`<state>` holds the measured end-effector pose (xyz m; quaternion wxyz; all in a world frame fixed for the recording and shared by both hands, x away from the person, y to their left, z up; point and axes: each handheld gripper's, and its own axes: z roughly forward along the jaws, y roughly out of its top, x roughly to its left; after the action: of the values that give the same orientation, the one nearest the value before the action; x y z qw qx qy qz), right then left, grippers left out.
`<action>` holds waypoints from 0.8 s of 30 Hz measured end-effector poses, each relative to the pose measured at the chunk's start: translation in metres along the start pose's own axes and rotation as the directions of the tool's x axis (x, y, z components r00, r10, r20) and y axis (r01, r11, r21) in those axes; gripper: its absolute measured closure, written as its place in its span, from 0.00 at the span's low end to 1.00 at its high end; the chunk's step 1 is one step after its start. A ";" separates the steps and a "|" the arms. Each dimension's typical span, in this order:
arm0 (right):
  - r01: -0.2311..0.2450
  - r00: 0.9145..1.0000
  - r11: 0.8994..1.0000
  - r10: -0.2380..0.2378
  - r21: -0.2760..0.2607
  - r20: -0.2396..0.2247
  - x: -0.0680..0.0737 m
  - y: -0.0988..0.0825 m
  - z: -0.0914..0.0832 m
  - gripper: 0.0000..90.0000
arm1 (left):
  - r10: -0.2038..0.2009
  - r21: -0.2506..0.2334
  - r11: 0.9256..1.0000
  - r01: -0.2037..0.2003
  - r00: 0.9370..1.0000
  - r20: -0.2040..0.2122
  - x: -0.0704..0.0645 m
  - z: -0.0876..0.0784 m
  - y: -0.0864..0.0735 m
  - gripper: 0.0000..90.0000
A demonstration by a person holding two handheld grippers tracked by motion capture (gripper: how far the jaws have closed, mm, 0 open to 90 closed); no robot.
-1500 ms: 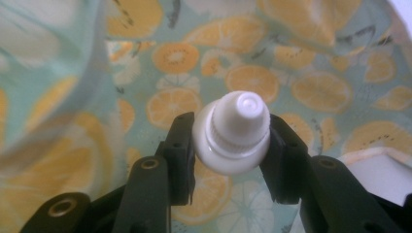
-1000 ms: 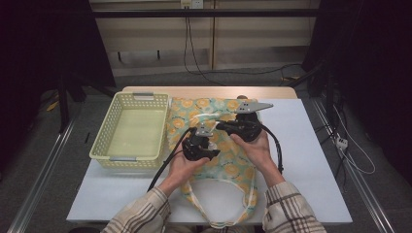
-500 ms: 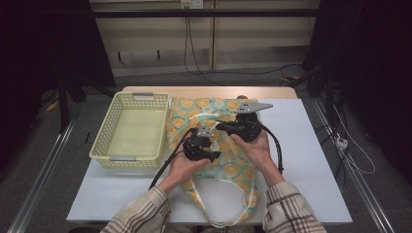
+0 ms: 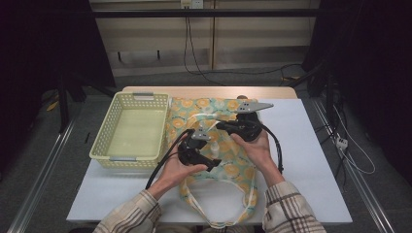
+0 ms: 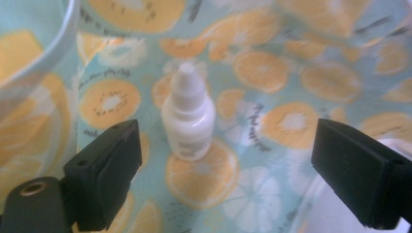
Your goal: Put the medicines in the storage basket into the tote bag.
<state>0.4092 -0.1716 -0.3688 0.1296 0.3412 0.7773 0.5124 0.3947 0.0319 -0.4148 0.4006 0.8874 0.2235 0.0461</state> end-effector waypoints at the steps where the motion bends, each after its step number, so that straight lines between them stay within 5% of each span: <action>1: 0.000 1.000 1.000 0.000 0.000 -0.001 0.000 0.000 0.000 1.00 | -0.005 -0.013 1.000 0.005 1.000 0.007 -0.002 -0.002 0.000 0.11; 4: 0.001 1.000 1.000 -0.001 -0.003 0.001 0.000 0.000 -0.001 1.00 | 0.007 -0.026 1.000 -0.007 1.000 0.008 -0.009 -0.007 -0.003 0.11; 5: -0.001 1.000 1.000 0.001 -0.004 0.001 0.000 0.000 -0.001 1.00 | 0.023 -0.008 1.000 -0.023 0.999 -0.025 -0.012 -0.010 -0.004 0.11; 8: -0.004 1.000 1.000 0.004 0.001 0.003 -0.001 -0.001 0.000 1.00 | 0.050 -0.007 0.999 -0.050 0.999 0.013 -0.016 -0.013 -0.007 0.10; 17: 0.000 1.000 1.000 0.000 0.008 0.000 0.000 -0.002 0.003 1.00 | 0.085 0.006 0.996 -0.085 0.996 0.031 -0.020 -0.031 -0.018 0.10; 24: -0.007 1.000 1.000 0.007 0.025 -0.006 0.000 -0.007 0.005 1.00 | 0.102 -0.002 0.995 -0.102 0.994 0.047 -0.024 -0.027 -0.029 0.14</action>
<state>0.4094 -0.1693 -0.3775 0.1213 0.3438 0.7829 0.5042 0.3559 0.0568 -0.4154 0.4028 0.8985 0.1686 0.0454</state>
